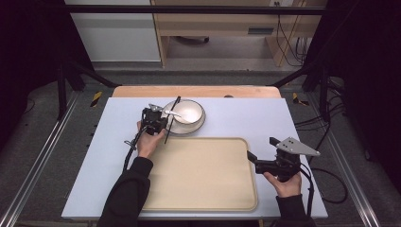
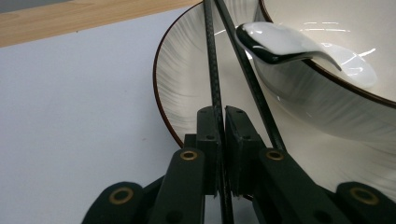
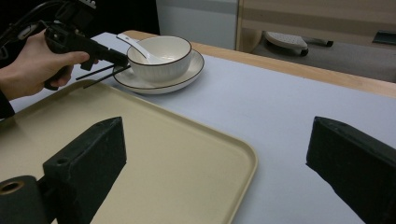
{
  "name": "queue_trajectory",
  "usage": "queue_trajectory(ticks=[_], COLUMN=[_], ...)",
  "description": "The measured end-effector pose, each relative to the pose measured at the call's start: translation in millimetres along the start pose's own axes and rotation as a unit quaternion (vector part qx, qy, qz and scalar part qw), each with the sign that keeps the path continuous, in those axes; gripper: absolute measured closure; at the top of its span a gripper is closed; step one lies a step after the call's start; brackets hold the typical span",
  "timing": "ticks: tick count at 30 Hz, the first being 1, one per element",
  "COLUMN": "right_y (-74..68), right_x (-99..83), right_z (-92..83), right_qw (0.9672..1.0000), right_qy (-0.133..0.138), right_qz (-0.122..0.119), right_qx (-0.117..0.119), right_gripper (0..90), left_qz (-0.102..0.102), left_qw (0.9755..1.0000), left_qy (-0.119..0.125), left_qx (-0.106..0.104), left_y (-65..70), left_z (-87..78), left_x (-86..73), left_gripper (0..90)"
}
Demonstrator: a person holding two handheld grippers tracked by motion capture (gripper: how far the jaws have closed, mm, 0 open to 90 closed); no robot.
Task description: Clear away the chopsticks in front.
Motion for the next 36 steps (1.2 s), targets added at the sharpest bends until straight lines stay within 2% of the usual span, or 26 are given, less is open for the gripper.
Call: queue_trajectory(ticks=[9, 19, 25, 26, 31, 32, 35, 36], right_y=[-0.1, 0.3, 0.6, 0.6, 1.2, 1.6, 1.9, 2.4], right_x=[-0.1, -0.5, -0.2, -0.5, -0.1, -0.1, 0.0, 0.1], right_z=[-0.1, 0.2, -0.5, -0.4, -1.1, -1.7, -2.2, -2.3], right_qw=[1.0, 1.0, 1.0, 1.0, 1.0, 1.0, 1.0, 1.0], right_qy=[-0.001, 0.0, 0.001, 0.0, 0.003, 0.002, 0.003, 0.004], right_qz=[0.0, -0.001, 0.002, 0.002, 0.002, 0.002, 0.004, 0.004], right_qx=[0.0, -0.001, -0.001, -0.002, -0.003, -0.003, -0.004, -0.005], right_gripper=[5.0, 5.0, 5.0, 5.0, 5.0, 4.9, 5.0, 4.9], left_qz=[-0.007, -0.03, -0.046, -0.049, -0.051, -0.058, -0.061, -0.065], left_qw=[1.0, 0.9992, 0.998, 0.9975, 0.9967, 0.9959, 0.9955, 0.9949], left_qy=[0.001, 0.023, 0.034, 0.04, 0.045, 0.051, 0.053, 0.059], left_qx=[0.003, 0.015, 0.027, 0.033, 0.044, 0.048, 0.049, 0.05], left_y=[-0.5, -11.8, -16.7, -17.3, -16.6, -15.6, -13.9, -12.9], left_z=[-1.0, -18.0, -35.4, -42.5, -57.0, -65.8, -72.3, -81.2], left_x=[0.2, 0.9, -3.0, -4.0, -8.2, -11.0, -13.7, -16.2], left_gripper=[84.9, 85.1, 85.1, 85.1, 85.1, 85.1, 85.1, 85.1])
Point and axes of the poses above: each handheld gripper's, and its own axes: z roughly forward along the jaws, x roughly out of its top, y roughly to its right, the point moved 9 cm from there along z, roughly forward along the jaws, and after that the axes turned 11 degrees about z, right-handed, at the moved point
